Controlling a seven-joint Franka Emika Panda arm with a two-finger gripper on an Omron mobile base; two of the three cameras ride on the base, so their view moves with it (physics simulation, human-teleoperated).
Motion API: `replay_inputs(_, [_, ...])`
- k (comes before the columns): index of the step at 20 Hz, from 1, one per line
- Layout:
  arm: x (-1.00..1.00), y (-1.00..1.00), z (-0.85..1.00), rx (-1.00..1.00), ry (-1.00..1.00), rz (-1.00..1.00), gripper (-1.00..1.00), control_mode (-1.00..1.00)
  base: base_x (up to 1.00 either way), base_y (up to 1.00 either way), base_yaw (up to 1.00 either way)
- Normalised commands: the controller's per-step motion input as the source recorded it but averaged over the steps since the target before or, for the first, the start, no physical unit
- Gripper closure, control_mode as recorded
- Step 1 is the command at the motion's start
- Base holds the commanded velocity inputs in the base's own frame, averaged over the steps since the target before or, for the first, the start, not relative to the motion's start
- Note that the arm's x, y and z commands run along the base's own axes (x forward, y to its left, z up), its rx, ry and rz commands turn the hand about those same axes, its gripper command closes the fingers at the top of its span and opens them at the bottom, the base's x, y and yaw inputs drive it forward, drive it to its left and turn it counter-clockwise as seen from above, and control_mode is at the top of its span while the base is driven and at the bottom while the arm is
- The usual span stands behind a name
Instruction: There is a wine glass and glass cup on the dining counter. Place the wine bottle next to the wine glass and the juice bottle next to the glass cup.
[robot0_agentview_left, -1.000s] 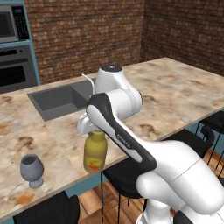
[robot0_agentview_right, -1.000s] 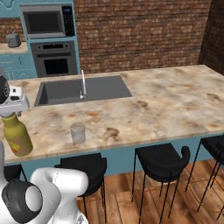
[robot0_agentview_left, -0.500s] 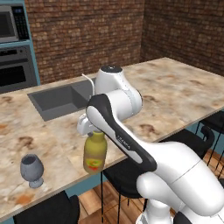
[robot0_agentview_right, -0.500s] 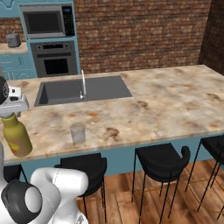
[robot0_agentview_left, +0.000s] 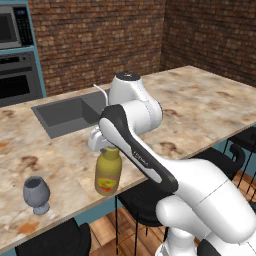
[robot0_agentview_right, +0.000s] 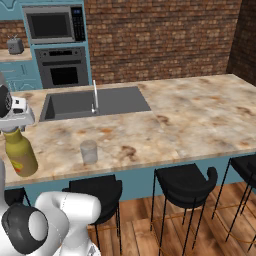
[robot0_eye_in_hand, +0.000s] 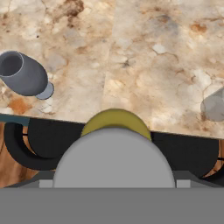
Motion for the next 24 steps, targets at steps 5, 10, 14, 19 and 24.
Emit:
replay_inputs(5, [0.33, -0.04, 0.21, 0.01, 0.01, 0.00, 1.00, -1.00, 0.00, 0.00, 0.00])
replay_inputs(10, [0.32, -0.09, 0.13, 0.05, 0.12, 0.00, 1.00, -1.00, 0.00, 0.00, 0.00])
replay_inputs(14, [0.20, -0.15, 0.03, 0.04, 0.13, 0.00, 1.00, -1.00, 0.00, 0.00, 0.00])
replay_inputs(19, [0.10, -0.15, 0.00, 0.14, 0.17, 0.00, 1.00, -1.00, 0.00, 0.00, 0.00])
replay_inputs(24, [0.08, -0.12, -0.01, 0.08, 0.13, 0.00, 1.00, -1.00, 0.00, 0.00, 0.00])
